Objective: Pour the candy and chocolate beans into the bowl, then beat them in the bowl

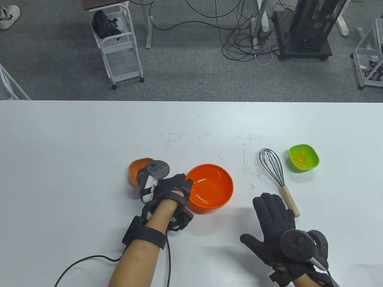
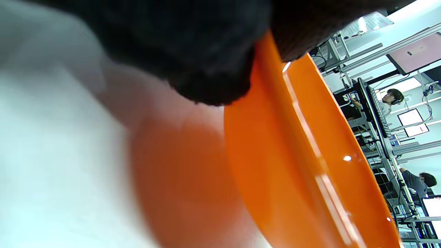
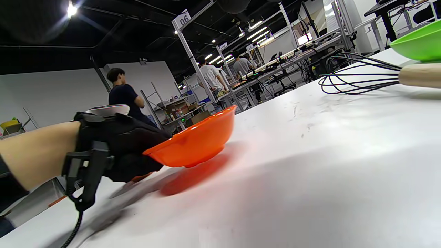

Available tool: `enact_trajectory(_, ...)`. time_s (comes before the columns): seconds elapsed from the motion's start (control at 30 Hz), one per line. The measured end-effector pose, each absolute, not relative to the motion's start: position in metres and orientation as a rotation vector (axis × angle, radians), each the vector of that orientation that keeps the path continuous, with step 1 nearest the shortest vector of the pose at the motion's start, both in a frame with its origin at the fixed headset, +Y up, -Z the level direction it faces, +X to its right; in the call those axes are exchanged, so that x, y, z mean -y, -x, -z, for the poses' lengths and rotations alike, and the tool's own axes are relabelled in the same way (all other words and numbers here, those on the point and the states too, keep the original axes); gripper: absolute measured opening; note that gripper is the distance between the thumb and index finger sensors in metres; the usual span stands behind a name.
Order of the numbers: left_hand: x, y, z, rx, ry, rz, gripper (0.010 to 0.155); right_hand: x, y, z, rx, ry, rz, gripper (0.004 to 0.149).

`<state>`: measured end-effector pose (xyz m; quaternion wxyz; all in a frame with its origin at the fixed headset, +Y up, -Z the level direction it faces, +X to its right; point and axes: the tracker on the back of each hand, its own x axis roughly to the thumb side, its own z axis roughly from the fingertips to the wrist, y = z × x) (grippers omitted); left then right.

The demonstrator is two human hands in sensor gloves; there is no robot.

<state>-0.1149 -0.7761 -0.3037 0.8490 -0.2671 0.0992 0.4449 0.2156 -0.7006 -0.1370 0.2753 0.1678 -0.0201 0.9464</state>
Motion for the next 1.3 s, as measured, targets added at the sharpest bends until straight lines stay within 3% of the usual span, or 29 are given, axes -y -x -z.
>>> enact_trajectory(0.37, 0.783, 0.109, 0.308, -0.201, 0.543, -0.929, 0.053, 0.701, -0.214, 0.138, 0.031, -0.460, -2.551, 0.102)
enact_trajectory(0.47, 0.778, 0.113, 0.304, -0.180, 0.552, -0.870, 0.068, 0.702, -0.213, 0.139, 0.018, -0.463, -2.556, 0.102)
enact_trajectory(0.57, 0.760, 0.124, 0.295, -0.168, 0.449, -0.834, 0.079, 0.703, -0.213, 0.139, 0.008, -0.460, -2.558, 0.101)
enact_trajectory(0.77, 0.716, 0.166, 0.281, -0.175, 0.323, -0.721, 0.078, 0.704, -0.213, 0.140, -0.010, -0.457, -2.561, 0.101)
enact_trajectory(0.9, 0.697, 0.200, 0.279, -0.232, 0.196, -0.480, 0.078, 0.705, -0.213, 0.140, -0.016, -0.456, -2.565, 0.101)
enact_trajectory(1.13, 0.717, 0.244, 0.294, -0.349, 0.190, -0.180, 0.075, 0.704, -0.213, 0.141, -0.015, -0.444, -2.568, 0.101)
enact_trajectory(1.2, 0.731, 0.251, 0.298, -0.374, 0.248, -0.180, 0.078, 0.704, -0.213, 0.141, -0.015, -0.441, -2.570, 0.101)
enact_trajectory(1.3, 0.743, 0.259, 0.303, -0.407, 0.226, -0.295, 0.080, 0.704, -0.213, 0.141, -0.016, -0.440, -2.568, 0.101)
